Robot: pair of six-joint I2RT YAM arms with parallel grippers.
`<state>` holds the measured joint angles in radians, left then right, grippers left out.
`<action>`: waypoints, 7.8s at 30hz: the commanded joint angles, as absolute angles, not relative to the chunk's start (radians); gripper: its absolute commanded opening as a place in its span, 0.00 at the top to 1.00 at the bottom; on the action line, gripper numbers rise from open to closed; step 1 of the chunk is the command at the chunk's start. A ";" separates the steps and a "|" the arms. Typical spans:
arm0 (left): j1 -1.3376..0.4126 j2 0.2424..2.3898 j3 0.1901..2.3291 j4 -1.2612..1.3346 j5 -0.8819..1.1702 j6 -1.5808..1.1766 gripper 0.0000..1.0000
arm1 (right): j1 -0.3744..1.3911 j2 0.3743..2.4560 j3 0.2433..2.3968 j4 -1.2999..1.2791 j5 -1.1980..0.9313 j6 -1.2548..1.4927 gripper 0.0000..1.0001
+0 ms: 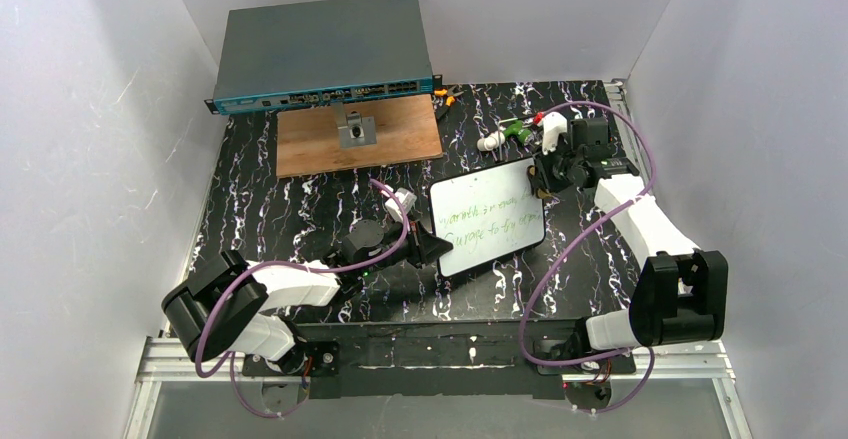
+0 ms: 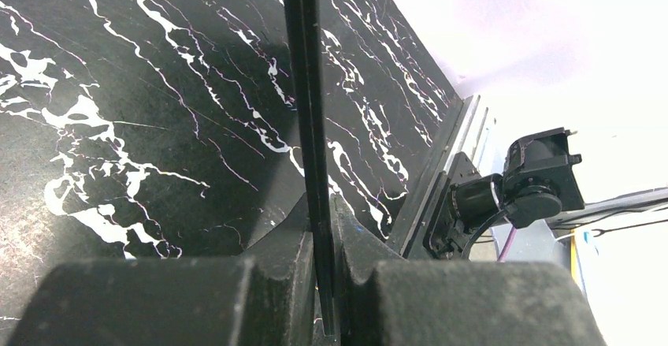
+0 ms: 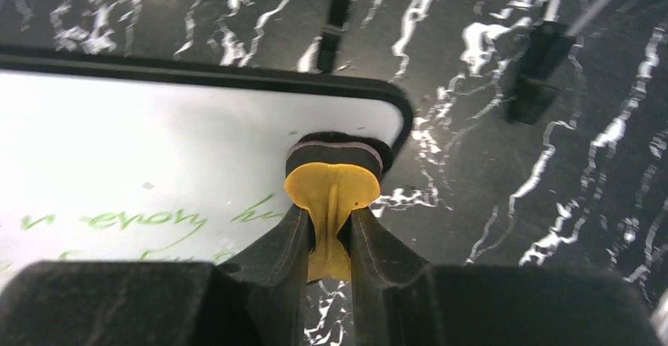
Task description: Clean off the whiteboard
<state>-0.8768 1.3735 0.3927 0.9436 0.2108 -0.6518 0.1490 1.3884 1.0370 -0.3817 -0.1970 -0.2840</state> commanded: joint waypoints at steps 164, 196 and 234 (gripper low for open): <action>-0.892 1.426 0.454 0.978 0.337 -0.615 1.00 | 0.488 1.346 1.086 -0.426 -0.402 -0.303 0.99; -0.892 1.413 0.448 0.972 0.340 -0.615 1.00 | 0.394 1.360 1.117 -0.366 -0.232 -0.237 0.99; -0.892 1.367 0.426 0.954 0.345 -0.579 1.00 | 0.336 1.319 0.993 -0.422 -0.599 -0.365 0.99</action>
<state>-0.8700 1.4109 0.4164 0.9081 0.2413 -0.6586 0.3149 1.3365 1.0126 -0.4171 -0.4999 -0.3222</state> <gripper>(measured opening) 0.056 0.272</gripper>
